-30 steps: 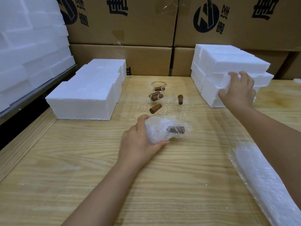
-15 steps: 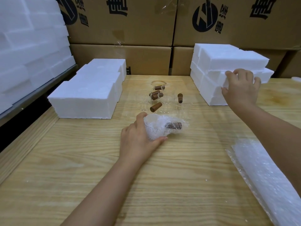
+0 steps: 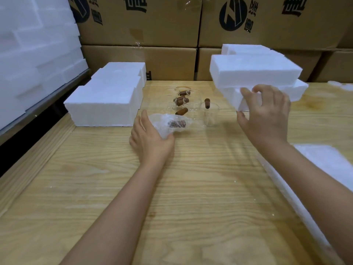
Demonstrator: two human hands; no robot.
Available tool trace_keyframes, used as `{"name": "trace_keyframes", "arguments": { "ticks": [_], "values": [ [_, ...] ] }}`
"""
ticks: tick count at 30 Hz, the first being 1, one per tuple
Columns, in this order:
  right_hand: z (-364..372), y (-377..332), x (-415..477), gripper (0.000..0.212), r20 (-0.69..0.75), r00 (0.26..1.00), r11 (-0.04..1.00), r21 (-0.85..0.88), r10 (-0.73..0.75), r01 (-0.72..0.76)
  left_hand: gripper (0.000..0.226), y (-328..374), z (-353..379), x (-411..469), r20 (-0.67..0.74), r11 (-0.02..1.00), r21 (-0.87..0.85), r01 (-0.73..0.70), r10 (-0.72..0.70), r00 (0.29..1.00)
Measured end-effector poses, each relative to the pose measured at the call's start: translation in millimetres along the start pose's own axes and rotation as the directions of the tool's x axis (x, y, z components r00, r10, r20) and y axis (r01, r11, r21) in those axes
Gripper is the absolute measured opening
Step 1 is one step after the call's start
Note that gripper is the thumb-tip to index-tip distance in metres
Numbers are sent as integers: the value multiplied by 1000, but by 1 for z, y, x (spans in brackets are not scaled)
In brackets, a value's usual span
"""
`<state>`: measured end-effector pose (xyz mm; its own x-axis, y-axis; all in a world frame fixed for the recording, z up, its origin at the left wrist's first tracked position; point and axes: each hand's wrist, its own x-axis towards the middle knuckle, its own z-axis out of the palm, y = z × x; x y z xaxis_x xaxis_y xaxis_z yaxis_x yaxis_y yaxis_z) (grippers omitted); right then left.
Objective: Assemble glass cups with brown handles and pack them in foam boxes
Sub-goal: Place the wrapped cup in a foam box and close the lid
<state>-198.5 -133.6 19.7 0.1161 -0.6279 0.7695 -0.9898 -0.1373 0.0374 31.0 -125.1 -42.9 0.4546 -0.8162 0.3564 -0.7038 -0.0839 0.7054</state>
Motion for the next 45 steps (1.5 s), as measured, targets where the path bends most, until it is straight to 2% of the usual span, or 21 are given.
{"name": "trace_keyframes", "arguments": {
  "ticks": [5,9,11,14,17,21,24,26,28,29,30,32,34,36,38,41,45],
  "values": [
    [-10,-29,-49,39,-82,979,977,-119,-185,174,69,5,-12,-11,-173,956,-226,-186,149,974],
    [-8,-40,-79,38,-30,970,964,-118,-243,238,64,7,-15,-17,-183,902,-306,-304,258,949],
    [-4,-42,-85,39,23,967,962,-94,-254,255,69,7,-15,-17,-140,866,-266,-424,400,906],
    [1,-41,-82,44,101,971,975,-24,-219,222,82,9,-12,-20,20,785,-197,-588,602,798],
    [5,-39,-73,52,198,964,983,87,-177,162,86,9,-5,-22,144,735,-80,-673,677,722],
    [12,-45,-66,49,326,942,991,130,-78,37,79,8,-1,-19,168,755,-5,-655,647,744],
    [17,-52,-57,44,410,912,993,98,16,-61,78,6,2,-17,185,780,15,-626,613,768],
    [11,-57,-48,40,342,939,988,122,46,-93,77,5,3,-17,198,772,39,-634,616,762],
    [6,-57,-39,37,133,989,982,174,56,-79,77,5,5,-16,200,763,54,-644,623,756],
    [6,-55,-32,39,73,996,980,185,60,-72,77,5,5,-16,194,766,63,-640,620,761],
    [7,-51,-25,45,94,993,978,189,74,-90,78,5,6,-16,182,772,77,-630,611,771],
    [14,-42,-11,56,250,963,975,166,104,-149,78,5,5,-15,127,796,109,-595,583,803],
    [22,-36,-6,54,376,921,980,120,104,-160,75,6,2,-14,47,836,84,-542,540,840],
    [28,-34,-6,43,432,900,981,141,59,-132,71,7,-1,-14,-19,879,2,-476,476,879],
    [29,-34,-7,34,395,918,969,206,44,-135,68,7,-3,-14,-56,905,-85,-416,412,909],
    [17,-41,-11,24,233,972,959,269,20,-84,59,7,-6,-13,-99,910,-211,-358,344,934],
    [-14,-60,-23,21,53,985,919,372,-163,132,49,5,-15,-10,-236,839,-392,-378,306,922]
  ]
}}
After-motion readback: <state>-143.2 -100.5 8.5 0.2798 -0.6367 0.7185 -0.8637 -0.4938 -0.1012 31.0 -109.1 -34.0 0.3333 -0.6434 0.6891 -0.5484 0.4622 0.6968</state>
